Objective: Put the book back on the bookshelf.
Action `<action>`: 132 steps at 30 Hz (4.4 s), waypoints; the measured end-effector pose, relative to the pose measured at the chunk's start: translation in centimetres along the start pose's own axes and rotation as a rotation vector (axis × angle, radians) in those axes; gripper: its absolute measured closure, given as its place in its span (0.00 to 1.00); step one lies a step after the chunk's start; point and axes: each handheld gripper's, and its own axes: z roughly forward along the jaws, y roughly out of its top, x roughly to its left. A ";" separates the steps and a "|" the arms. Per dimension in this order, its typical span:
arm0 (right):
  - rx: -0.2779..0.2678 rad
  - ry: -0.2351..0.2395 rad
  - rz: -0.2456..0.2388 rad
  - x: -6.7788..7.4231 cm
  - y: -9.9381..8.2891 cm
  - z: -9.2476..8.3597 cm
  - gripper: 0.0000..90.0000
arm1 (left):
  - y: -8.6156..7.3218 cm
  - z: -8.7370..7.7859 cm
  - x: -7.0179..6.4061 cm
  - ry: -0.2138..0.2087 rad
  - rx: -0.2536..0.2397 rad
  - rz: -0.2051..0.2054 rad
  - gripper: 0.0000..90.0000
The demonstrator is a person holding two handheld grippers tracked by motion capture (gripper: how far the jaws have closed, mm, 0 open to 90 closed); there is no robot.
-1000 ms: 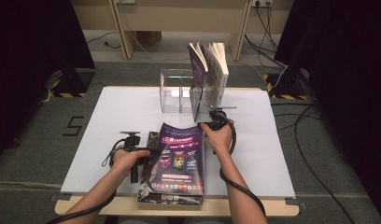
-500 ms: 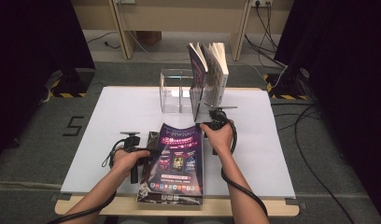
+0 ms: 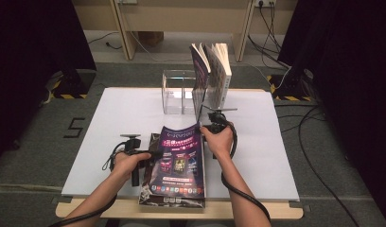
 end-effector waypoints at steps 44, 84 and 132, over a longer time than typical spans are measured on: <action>-0.234 -0.016 -0.128 4.8 0.9 -6.4 0.92 | -2.2 -5.5 0.4 0.203 -0.167 0.201 0.48; -0.480 -0.105 -0.200 8.0 4.3 -11.0 0.92 | -2.2 -5.6 0.0 0.210 -0.185 0.220 0.47; -0.650 -0.182 -0.204 10.2 10.4 -11.0 0.92 | -2.3 -5.7 0.2 0.204 -0.179 0.219 0.46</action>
